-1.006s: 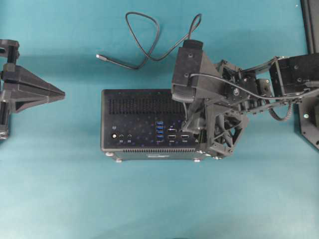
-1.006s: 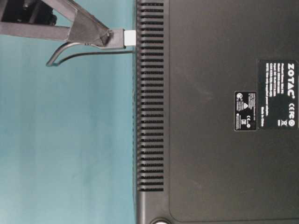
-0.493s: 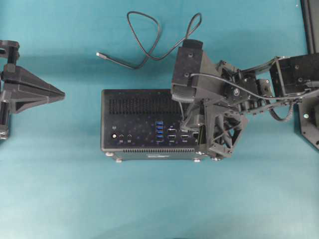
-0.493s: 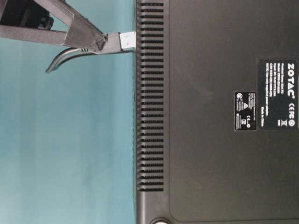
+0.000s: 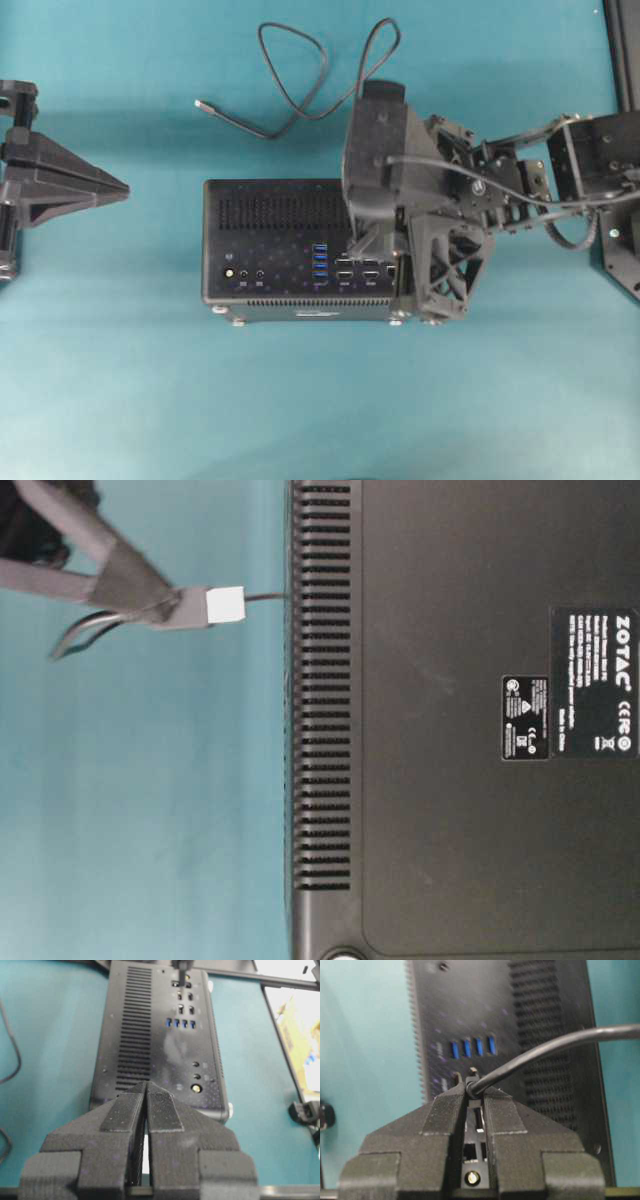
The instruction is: Insert the USB into the PC box with both arms.
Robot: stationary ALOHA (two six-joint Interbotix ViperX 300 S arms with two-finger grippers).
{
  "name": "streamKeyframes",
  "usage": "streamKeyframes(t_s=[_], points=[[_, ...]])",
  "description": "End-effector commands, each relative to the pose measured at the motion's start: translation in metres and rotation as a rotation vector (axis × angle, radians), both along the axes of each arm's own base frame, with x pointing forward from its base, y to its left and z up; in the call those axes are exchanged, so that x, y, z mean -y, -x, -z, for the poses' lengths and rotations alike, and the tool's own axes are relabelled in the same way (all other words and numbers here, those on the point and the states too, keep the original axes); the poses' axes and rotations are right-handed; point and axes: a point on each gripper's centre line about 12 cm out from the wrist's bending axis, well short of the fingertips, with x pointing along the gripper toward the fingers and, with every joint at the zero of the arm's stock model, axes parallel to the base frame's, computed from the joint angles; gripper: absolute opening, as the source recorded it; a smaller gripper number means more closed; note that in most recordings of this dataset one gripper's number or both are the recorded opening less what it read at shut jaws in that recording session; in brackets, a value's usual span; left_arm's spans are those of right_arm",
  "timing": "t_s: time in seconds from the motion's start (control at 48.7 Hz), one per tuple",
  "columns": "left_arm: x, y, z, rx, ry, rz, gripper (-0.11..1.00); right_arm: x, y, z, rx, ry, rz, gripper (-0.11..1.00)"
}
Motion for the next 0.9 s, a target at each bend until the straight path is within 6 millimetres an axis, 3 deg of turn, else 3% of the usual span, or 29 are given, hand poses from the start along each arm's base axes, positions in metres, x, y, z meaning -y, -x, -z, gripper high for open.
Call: streamKeyframes(t_s=[0.0,0.226,0.883], points=[[0.001,0.000,-0.007,0.025,0.001,0.003,0.00,0.000,-0.002,-0.016,0.060,0.022,-0.023,0.10],[0.001,0.000,-0.007,0.026,0.001,0.003,0.00,0.007,-0.010,-0.012,0.094,0.121,-0.043,0.10],[0.001,0.002,-0.004,0.020,0.002,0.003,0.00,0.009,-0.027,0.010,0.072,0.175,-0.051,0.10]])
